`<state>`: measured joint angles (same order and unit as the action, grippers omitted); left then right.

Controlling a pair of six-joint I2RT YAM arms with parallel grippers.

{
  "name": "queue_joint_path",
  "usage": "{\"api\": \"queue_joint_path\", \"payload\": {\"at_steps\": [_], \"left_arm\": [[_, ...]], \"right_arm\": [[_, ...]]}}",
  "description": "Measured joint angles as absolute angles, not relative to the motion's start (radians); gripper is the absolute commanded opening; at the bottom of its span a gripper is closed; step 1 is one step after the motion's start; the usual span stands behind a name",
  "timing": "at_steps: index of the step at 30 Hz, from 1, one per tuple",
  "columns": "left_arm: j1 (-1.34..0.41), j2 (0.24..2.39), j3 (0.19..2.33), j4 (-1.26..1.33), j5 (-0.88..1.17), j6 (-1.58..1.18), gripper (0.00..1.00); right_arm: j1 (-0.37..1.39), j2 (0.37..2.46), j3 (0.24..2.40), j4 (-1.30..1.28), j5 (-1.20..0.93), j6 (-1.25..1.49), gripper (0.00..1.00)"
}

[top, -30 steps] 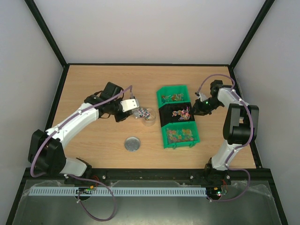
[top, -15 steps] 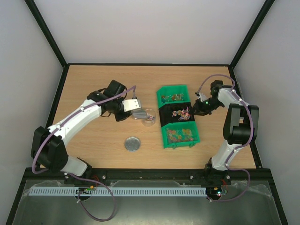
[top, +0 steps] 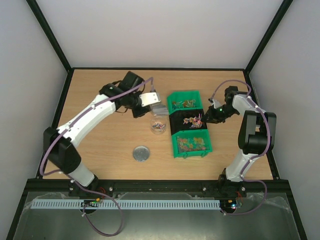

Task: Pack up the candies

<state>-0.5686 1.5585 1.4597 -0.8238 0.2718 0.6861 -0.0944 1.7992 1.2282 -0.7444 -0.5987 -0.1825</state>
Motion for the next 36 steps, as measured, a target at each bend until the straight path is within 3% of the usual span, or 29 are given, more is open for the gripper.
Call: {"api": "queue_joint_path", "payload": {"at_steps": [6, 16, 36], "left_arm": [[-0.654, 1.736, 1.637, -0.854, 0.298, 0.596, 0.02], [-0.739, 1.894, 1.739, -0.920, 0.329, 0.474, 0.02], [-0.801, 2.103, 1.914, -0.987, 0.145, 0.307, 0.02]], "right_arm": [[-0.094, 1.780, 1.196, -0.712, -0.611, -0.150, 0.01], [-0.085, 1.720, 1.121, -0.651, -0.615, -0.085, 0.01], [-0.063, 1.700, 1.093, -0.641, -0.623, -0.075, 0.01]]}}
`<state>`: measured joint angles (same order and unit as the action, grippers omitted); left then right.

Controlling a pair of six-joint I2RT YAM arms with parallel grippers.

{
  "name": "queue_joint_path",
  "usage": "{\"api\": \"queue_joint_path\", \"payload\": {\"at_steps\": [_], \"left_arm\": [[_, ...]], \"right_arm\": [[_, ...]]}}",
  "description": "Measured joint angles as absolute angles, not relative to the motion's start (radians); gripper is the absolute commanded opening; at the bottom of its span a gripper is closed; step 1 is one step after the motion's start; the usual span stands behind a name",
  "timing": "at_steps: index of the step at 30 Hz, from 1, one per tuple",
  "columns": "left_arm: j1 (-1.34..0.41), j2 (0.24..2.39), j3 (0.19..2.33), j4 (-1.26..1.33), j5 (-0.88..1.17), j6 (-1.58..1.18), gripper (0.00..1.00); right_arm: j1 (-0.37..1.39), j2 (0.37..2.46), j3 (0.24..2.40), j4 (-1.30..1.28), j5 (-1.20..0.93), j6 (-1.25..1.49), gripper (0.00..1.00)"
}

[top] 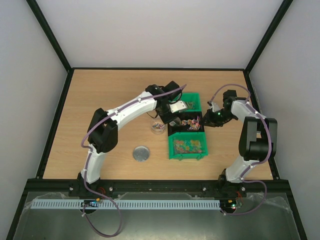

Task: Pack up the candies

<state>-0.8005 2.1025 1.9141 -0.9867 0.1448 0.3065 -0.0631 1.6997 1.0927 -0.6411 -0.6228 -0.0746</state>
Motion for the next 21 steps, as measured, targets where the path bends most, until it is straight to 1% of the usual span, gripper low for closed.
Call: {"api": "queue_joint_path", "payload": {"at_steps": [10, 21], "left_arm": [[-0.825, 2.143, 1.927, -0.968, 0.136, 0.321, 0.02], [-0.824, 2.141, 1.846, -0.796, 0.205, 0.455, 0.02]], "right_arm": [[-0.063, 1.700, 1.092, -0.641, -0.627, -0.080, 0.01], [-0.063, 1.700, 1.092, -0.654, -0.630, -0.118, 0.01]]}}
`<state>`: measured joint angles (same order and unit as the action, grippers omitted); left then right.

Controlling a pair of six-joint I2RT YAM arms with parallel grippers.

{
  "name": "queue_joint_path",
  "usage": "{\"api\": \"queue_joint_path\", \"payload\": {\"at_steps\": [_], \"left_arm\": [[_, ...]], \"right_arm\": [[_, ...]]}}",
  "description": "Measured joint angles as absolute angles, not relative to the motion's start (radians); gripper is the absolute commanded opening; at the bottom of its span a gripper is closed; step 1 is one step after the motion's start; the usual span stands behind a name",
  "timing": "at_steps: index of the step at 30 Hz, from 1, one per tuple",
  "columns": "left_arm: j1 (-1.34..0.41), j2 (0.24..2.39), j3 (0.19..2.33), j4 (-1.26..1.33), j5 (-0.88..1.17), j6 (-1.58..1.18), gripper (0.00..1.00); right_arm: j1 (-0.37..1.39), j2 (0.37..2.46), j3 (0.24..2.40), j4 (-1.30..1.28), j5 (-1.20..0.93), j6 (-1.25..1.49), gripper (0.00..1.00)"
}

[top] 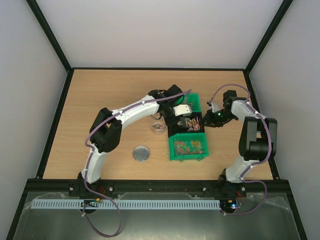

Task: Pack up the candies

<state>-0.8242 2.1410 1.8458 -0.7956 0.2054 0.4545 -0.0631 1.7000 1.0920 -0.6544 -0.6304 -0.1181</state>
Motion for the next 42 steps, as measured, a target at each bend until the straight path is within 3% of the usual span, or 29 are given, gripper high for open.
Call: {"api": "queue_joint_path", "payload": {"at_steps": [25, 42], "left_arm": [[-0.743, 1.941, 1.217, -0.027, 0.470, 0.373, 0.02], [-0.697, 1.840, 1.113, 0.090, 0.542, 0.353, 0.02]], "right_arm": [[-0.077, 1.731, 1.118, -0.689, -0.645, -0.160, 0.01], [-0.086, 1.746, 1.147, -0.692, -0.627, -0.154, 0.01]]}}
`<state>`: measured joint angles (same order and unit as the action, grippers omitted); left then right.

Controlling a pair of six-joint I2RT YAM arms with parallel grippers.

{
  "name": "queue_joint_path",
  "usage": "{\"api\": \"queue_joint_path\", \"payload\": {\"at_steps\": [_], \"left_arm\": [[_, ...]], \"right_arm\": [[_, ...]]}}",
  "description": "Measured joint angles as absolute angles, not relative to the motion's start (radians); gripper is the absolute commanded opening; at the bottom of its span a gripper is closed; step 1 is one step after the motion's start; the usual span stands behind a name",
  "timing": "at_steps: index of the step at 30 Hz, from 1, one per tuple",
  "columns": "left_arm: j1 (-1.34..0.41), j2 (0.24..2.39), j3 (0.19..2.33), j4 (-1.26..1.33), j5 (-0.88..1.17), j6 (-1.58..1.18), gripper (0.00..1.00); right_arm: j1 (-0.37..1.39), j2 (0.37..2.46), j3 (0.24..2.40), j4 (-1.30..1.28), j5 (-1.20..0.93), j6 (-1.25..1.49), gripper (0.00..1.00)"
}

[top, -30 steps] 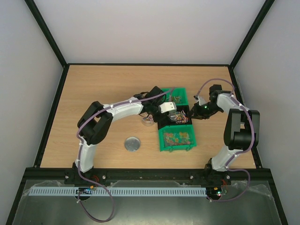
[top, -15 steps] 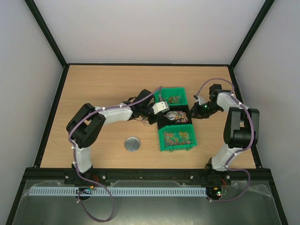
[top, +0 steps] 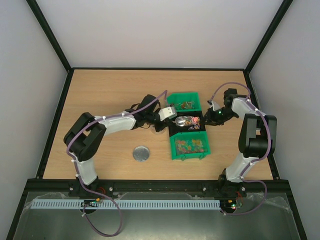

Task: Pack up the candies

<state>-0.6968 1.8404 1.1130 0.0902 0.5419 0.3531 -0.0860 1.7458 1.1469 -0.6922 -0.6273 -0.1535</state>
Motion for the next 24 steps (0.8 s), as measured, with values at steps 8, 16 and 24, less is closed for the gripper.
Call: {"api": "queue_joint_path", "payload": {"at_steps": [8, 16, 24], "left_arm": [[-0.666, 1.802, 1.074, 0.083, 0.544, 0.378, 0.02], [-0.643, 1.753, 1.063, 0.083, 0.575, 0.378, 0.02], [-0.600, 1.640, 1.053, 0.036, 0.610, 0.375, 0.02]], "right_arm": [[-0.088, 1.748, 1.153, -0.694, -0.619, -0.154, 0.01], [-0.088, 1.749, 1.159, -0.694, -0.609, -0.151, 0.01], [-0.092, 1.749, 1.165, -0.693, -0.598, -0.141, 0.01]]}}
